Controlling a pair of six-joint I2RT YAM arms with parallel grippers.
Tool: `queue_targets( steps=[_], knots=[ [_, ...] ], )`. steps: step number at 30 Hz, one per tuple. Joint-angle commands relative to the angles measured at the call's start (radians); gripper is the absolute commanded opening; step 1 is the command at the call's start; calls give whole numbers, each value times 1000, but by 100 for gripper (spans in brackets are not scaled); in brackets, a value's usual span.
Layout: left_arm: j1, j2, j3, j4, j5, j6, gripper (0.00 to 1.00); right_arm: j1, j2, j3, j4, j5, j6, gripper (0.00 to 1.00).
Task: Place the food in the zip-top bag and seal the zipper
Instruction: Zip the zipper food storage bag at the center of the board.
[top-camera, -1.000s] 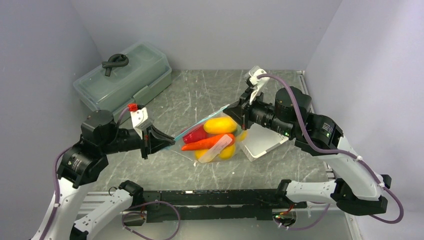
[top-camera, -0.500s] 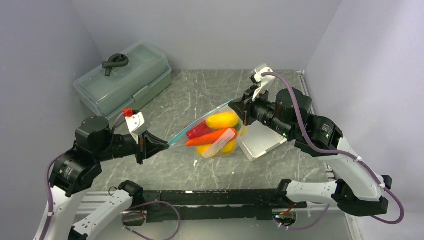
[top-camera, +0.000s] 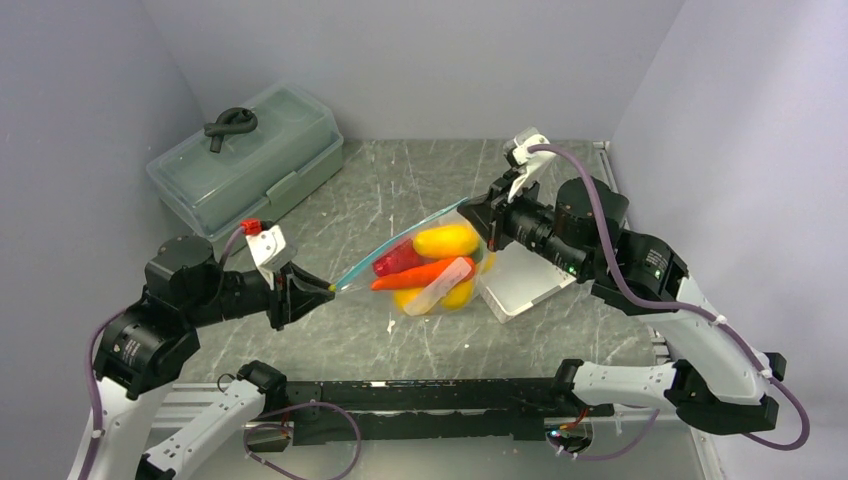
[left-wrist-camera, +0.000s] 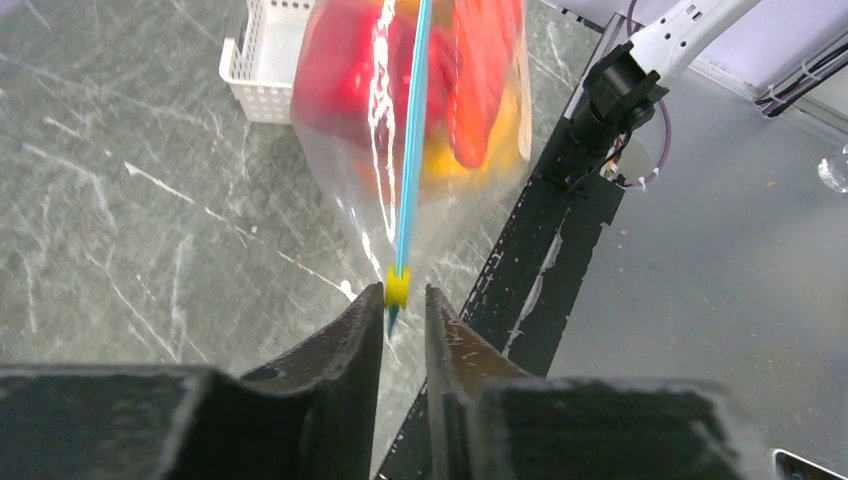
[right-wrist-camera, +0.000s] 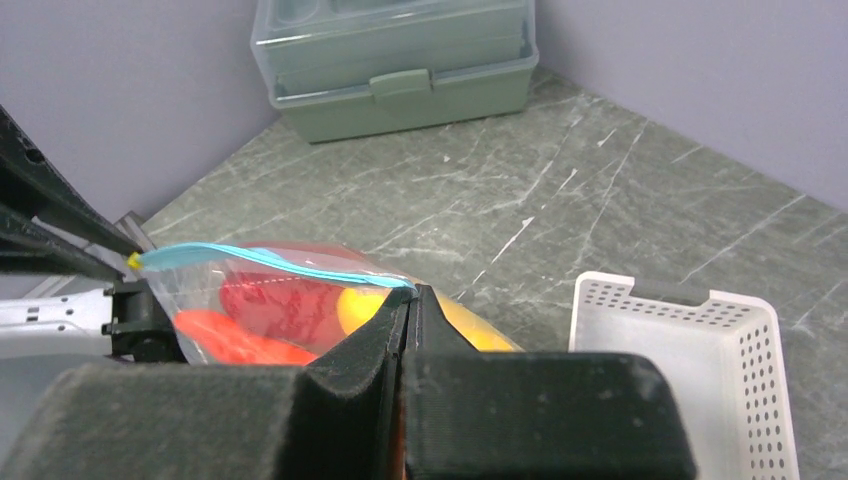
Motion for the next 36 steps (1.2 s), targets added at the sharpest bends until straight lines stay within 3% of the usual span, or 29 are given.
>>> queue_targets(
  steps=[1,6,17,24,30,36],
  knots=[
    [4,0,20,-24,-28,1,37,-20,-42,21,126,15,-25,0],
    [4,21,28,51,-69,-10,57,-20,-16,35,102,-78,-46,0],
    [4,83,15,192,-100,-17,81,-20,68,74,-17,-270,-101,0],
    [4,87,0,247,-69,-56,86,-20,105,34,2,-393,-116,0],
    [4,85,-33,297,37,-67,93,-20,124,3,70,-554,-102,0],
    [4,106,-84,368,142,-78,94,-19,133,-3,92,-599,-101,0]
  ],
)
